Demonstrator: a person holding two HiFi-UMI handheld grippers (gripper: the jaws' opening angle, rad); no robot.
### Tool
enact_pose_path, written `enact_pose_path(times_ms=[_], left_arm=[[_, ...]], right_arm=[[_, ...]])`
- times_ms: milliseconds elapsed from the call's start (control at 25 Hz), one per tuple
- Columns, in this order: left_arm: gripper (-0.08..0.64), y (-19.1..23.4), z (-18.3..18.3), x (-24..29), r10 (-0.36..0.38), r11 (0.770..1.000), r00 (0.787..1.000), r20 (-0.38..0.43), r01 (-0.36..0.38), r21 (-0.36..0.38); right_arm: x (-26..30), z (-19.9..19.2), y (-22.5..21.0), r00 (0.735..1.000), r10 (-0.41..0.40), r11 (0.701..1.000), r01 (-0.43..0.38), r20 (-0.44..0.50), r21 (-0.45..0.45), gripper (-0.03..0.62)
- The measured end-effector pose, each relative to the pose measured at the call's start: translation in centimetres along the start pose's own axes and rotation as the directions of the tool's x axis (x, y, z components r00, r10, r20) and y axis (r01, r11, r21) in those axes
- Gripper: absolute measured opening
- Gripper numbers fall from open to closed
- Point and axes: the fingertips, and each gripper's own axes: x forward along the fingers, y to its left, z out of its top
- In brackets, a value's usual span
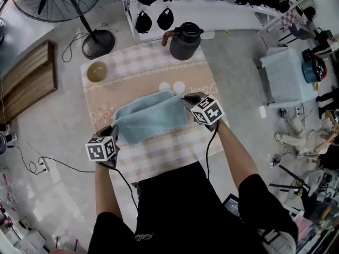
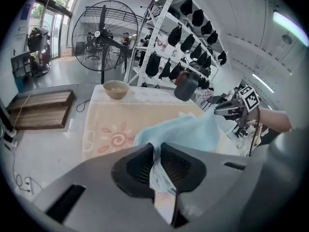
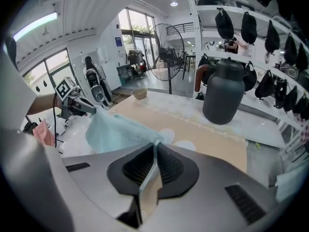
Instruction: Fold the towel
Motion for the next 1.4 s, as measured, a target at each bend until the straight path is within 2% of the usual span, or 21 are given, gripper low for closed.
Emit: enact_pose_path(times_ms=[280,680,840,920,1000,1080,1200,1400], left_arm=[[0.049,2.4,0.7,2.7,0.041,0.998,0.998,-0.041,-0.043,-0.044],[0.049,4.3,1.8,6.0,0.071,0.995,0.994,-0.086,-0.077,-0.061],[0.052,4.6,2.1,6.3,0.091,0.992,0.993,-0.071,-0.096,-0.081],[0.080,5.0,2.3,6.0,0.113,0.989,0.992,-0.048,-0.117,-0.091],[0.147,5.2,2.4,5.3,0.124,0.986,0.992,-0.021,-0.125,-0.108],[0.172,5.1,2.1,4.4,0.119,0.985,0.993,0.001,-0.118,-0.124],[0.186,4.6,0.6,3.0,0.115,0.983,0.993,0.005,-0.113,-0.143],[0.186,2.8,-2.3,1.4,0.126,0.976,0.992,0.011,-0.122,-0.181]], right_arm=[[4.4,1.4,-2.3,0.998,0.025,1.000,-0.025,-0.055,-0.009,0.026],[7.9,0.6,-4.3,0.993,0.048,0.999,-0.046,-0.103,0.021,0.026],[8.4,0.6,-4.7,0.995,0.047,0.998,-0.044,-0.088,0.040,0.026],[8.5,0.9,-4.9,0.997,0.045,0.998,-0.041,-0.063,0.053,0.028],[8.2,1.1,-5.2,0.999,0.041,0.996,-0.038,-0.032,0.077,0.087],[7.6,1.1,-5.5,0.999,0.041,0.994,-0.040,-0.005,0.106,0.143],[6.6,0.5,-5.5,0.999,0.044,0.993,-0.044,0.007,0.109,0.149],[5.6,0.6,-3.9,0.997,0.073,0.997,-0.073,0.003,0.030,0.150]])
